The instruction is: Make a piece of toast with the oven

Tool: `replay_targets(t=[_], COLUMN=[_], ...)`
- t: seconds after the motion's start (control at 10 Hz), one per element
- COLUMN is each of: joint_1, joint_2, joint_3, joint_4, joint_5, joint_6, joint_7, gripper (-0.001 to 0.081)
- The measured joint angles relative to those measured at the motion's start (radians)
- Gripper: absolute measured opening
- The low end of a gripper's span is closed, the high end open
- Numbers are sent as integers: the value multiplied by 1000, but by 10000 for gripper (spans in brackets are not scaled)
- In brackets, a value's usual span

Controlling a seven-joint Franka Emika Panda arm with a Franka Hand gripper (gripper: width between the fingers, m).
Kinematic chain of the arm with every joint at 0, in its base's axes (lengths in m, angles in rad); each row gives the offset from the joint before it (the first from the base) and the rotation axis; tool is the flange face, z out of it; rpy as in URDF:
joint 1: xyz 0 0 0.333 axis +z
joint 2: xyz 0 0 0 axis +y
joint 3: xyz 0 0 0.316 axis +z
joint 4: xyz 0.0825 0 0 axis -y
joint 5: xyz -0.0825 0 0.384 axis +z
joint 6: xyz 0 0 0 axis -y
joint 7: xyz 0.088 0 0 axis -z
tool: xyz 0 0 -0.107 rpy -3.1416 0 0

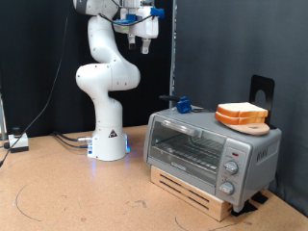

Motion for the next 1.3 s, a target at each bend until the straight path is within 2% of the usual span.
replay_targets(t=[0.1,0.4,0.5,0.6,0.8,1.0,1.1,1.2,1.3], joint_1=[7,86,101,95,142,192,205,200,214], joint_2=[1,-3,-2,-2,-11,-10,-2,-3,-6], joint_3=[1,4,2,3,-8,-9,-13,-12,-18], joint_4=[1,7,7,6,-1,-33,-51,-51,-51], joint_5=[0,-14,-32,-24,-1,-19,-31,-18,12], joint_6=[-13,-18,-19,-19,34,132,171,168,168], joint_7=[-53,-354,-442,-402,-587,-778,-866,-832,-894], gripper=[807,807,807,807,807,807,807,807,807])
